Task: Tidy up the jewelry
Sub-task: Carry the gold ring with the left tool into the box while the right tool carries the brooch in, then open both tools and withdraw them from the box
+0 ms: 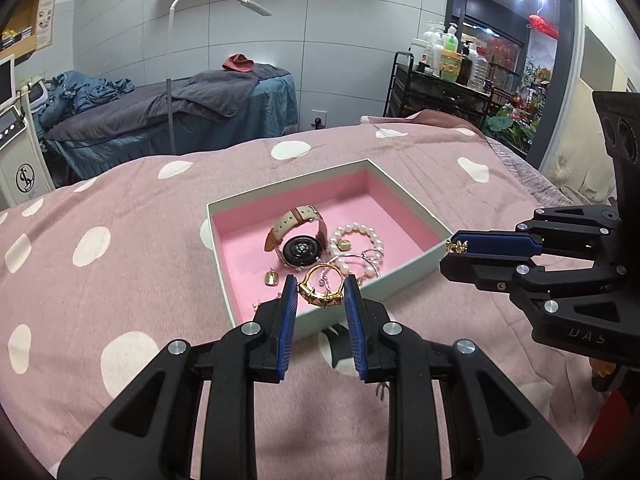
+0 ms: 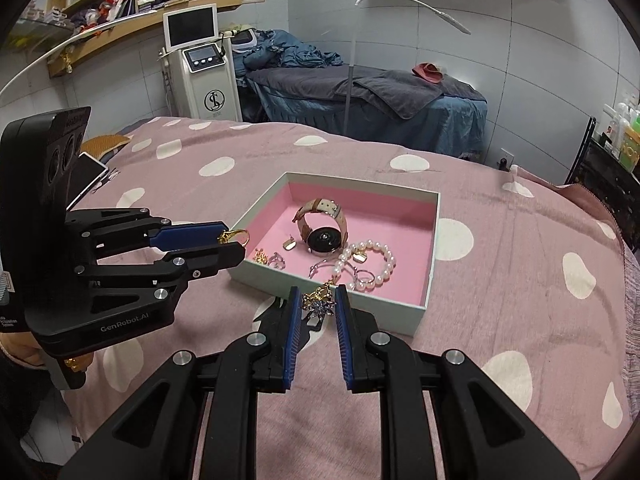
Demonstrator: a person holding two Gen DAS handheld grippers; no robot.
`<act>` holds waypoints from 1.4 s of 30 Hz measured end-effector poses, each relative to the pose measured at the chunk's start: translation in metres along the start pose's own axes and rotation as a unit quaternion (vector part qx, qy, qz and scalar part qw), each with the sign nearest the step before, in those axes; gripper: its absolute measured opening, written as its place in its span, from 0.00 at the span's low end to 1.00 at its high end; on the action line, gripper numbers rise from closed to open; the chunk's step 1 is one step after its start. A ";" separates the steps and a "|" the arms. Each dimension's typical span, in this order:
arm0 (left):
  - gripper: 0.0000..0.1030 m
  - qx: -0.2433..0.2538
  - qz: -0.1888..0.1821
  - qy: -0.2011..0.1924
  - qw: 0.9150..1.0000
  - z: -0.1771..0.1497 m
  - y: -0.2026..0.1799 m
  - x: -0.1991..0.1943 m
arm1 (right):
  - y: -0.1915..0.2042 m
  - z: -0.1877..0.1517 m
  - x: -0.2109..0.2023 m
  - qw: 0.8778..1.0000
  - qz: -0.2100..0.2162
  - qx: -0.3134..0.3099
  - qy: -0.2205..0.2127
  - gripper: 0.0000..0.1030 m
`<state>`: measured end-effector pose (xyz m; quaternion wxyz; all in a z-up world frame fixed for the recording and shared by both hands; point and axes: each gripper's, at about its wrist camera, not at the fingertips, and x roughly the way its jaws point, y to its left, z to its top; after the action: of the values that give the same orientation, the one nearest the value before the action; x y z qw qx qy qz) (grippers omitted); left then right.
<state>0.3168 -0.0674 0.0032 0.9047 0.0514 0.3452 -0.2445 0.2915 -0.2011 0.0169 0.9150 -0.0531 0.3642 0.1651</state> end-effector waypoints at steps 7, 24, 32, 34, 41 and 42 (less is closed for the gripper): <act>0.24 -0.011 0.005 0.022 1.000 0.007 0.014 0.025 | -0.007 0.017 0.028 1.000 -0.012 0.006 0.018 0.16; 0.24 -0.006 0.018 0.065 0.998 0.012 0.019 0.069 | -0.021 0.028 0.079 0.996 -0.042 0.010 0.072 0.16; 0.24 -0.003 0.022 0.073 0.997 0.010 0.019 0.075 | -0.023 0.025 0.091 0.994 -0.052 0.004 0.091 0.16; 0.24 -0.001 0.023 0.073 0.997 0.009 0.019 0.076 | -0.023 0.024 0.093 0.994 -0.053 0.002 0.093 0.16; 0.24 0.005 0.029 0.071 0.997 0.008 0.017 0.076 | -0.023 0.021 0.095 0.994 -0.058 -0.004 0.091 0.17; 0.25 0.006 0.030 0.071 0.997 0.008 0.017 0.076 | -0.023 0.022 0.094 0.994 -0.060 -0.007 0.090 0.17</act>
<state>0.3785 -0.0853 -0.0415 0.8844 0.0841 0.4058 -0.2148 0.3771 -0.1930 -0.0322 0.8864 -0.0961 0.4399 0.1074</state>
